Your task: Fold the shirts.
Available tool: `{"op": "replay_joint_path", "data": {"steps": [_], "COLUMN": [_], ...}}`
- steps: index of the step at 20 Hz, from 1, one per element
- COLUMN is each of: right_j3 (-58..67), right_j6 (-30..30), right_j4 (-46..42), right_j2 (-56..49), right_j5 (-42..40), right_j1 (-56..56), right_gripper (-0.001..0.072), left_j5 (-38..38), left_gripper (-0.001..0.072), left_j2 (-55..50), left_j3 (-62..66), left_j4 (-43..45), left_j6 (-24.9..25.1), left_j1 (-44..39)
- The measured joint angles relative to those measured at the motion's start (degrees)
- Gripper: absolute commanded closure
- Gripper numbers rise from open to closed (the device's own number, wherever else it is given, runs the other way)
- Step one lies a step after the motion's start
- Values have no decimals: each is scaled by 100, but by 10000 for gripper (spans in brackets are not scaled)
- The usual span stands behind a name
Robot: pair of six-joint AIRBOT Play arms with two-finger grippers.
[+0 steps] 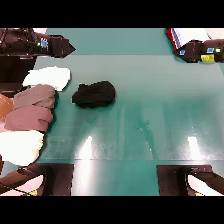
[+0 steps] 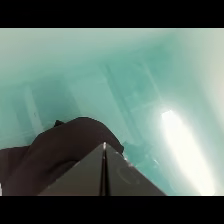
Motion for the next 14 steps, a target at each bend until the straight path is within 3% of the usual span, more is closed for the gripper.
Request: {"op": "replay_joint_path", "data": {"steps": [6,7,8,14], "right_j3": [-2,-2,-2,-7], "right_j6": [0,0,0,0], "right_j4": [0,0,9,39], "right_j2": [0,0,0,0], "right_j5": [-46,-57,-66,31], "right_j1": [0,0,0,2], "right_gripper": [695,695,695,695], "left_j5": [450,531,592,149], "left_gripper": [675,368,109,93], "left_j2": [7,4,-4,-522], "left_j3": [4,4,4,-566], "left_j4": [-122,-157,-149,1360], "left_j6": [-13,-11,4,-568], "left_j1": [0,2,2,81]}}
